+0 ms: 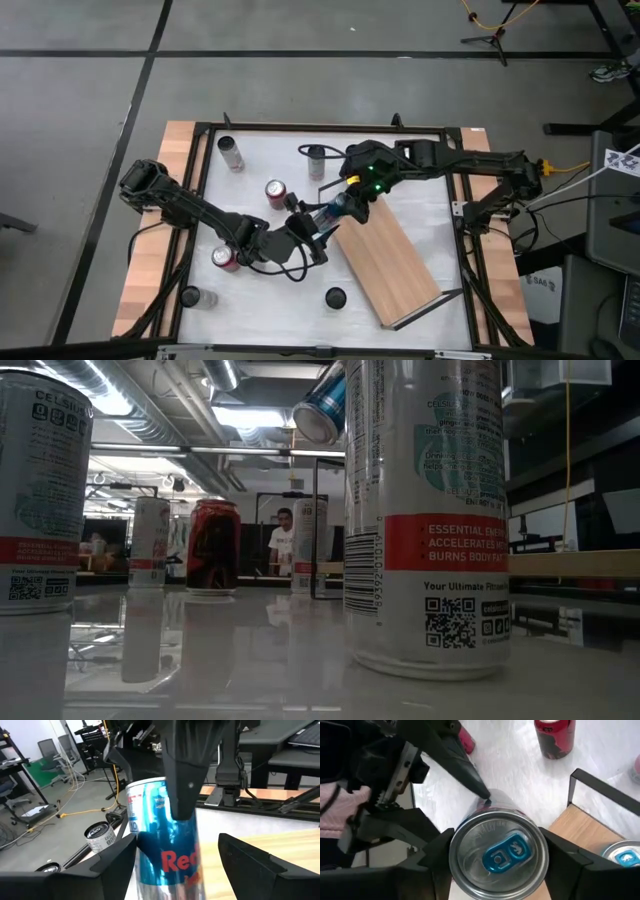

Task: Place canned beverage on shelf
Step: Put the blue soda can on the shelf aligned with the other blue soda cans

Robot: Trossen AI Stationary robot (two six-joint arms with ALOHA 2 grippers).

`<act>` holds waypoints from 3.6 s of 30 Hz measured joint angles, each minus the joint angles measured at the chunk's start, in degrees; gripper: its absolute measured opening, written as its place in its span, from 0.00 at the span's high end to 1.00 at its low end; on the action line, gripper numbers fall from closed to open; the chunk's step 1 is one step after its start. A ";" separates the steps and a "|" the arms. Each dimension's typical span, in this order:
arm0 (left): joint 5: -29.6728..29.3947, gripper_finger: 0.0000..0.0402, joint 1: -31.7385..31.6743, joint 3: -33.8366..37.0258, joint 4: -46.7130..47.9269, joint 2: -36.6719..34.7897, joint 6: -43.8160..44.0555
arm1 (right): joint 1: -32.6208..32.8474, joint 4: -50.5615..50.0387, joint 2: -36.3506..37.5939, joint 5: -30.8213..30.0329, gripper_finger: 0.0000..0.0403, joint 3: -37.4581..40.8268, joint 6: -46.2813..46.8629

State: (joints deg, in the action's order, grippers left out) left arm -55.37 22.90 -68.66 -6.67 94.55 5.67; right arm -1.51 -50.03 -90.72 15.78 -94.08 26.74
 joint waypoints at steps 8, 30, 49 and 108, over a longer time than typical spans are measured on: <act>0.52 0.33 1.01 0.00 1.98 -0.39 -0.24 | -0.01 -0.99 0.00 0.29 0.44 0.02 -1.70; 13.97 0.32 4.00 0.02 33.43 -14.14 21.26 | -0.01 -0.53 0.00 -1.47 0.44 0.02 -12.98; 17.72 0.32 3.10 0.07 35.17 -14.09 24.39 | -0.01 -13.31 -6.16 -7.97 0.44 -12.96 -24.20; 19.04 0.32 2.99 0.11 35.77 -14.04 25.70 | 0.03 -19.62 -21.66 -16.82 0.42 -13.33 -28.72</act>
State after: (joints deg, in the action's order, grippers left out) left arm -36.34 25.89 -68.55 29.10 80.51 31.38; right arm -1.48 -69.65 -112.38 -1.04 -107.42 -1.98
